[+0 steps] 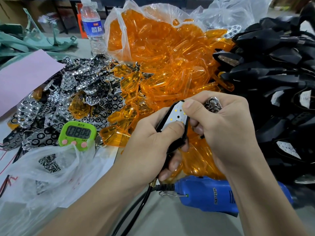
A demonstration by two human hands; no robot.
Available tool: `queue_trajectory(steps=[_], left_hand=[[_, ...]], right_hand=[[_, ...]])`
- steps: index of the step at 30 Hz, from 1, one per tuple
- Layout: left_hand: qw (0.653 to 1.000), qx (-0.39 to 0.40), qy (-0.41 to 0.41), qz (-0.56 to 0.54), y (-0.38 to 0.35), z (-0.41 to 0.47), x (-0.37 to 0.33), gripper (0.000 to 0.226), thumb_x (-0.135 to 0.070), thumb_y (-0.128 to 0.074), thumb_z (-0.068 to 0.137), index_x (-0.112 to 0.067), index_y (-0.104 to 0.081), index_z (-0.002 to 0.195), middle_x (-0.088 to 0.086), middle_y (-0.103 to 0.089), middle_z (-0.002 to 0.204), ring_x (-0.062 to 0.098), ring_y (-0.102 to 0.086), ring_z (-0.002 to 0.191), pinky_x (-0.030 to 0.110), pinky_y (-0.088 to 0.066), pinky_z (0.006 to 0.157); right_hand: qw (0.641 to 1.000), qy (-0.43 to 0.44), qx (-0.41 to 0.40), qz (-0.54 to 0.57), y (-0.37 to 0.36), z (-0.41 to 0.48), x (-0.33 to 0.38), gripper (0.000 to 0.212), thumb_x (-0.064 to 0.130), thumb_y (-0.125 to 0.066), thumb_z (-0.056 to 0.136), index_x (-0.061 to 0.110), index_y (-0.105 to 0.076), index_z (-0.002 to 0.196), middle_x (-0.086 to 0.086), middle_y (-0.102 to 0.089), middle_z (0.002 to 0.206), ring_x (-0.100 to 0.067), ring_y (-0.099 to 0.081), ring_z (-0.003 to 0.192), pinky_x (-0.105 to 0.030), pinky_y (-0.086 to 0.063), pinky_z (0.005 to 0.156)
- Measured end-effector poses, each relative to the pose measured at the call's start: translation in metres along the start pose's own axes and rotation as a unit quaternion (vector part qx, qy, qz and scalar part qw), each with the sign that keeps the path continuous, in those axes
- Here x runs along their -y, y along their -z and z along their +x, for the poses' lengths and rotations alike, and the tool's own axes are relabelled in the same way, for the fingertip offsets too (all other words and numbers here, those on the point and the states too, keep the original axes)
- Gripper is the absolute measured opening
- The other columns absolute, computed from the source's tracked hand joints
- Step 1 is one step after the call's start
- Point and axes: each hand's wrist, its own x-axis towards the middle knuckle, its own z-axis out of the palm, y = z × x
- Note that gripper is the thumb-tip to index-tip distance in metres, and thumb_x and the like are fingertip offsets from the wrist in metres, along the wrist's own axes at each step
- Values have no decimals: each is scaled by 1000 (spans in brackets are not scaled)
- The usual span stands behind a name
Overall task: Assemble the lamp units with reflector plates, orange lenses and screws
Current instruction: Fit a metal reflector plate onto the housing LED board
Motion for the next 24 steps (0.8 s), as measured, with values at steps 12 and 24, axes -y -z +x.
queue_trajectory(steps=[12,24], left_hand=[[999,-25,-14,32,-4,-1,-1,22,-31,-53,98,-24,-65,81,6,-63,65,17,-47,36,18,-33,34],[998,-50,-8,46,-8,-1,-2,29,-32,-54,94,-19,-64,71,9,-62,62,22,-54,43,26,-42,38]], right_hand=[[999,32,-22,-36,-5,-3,3,35,18,-66,95,21,-64,60,4,-52,49,-9,-45,44,-22,-37,45],[997,39,-30,-63,-8,-6,6,34,16,-69,96,21,-65,63,7,-58,52,-8,-54,43,-16,-43,43]])
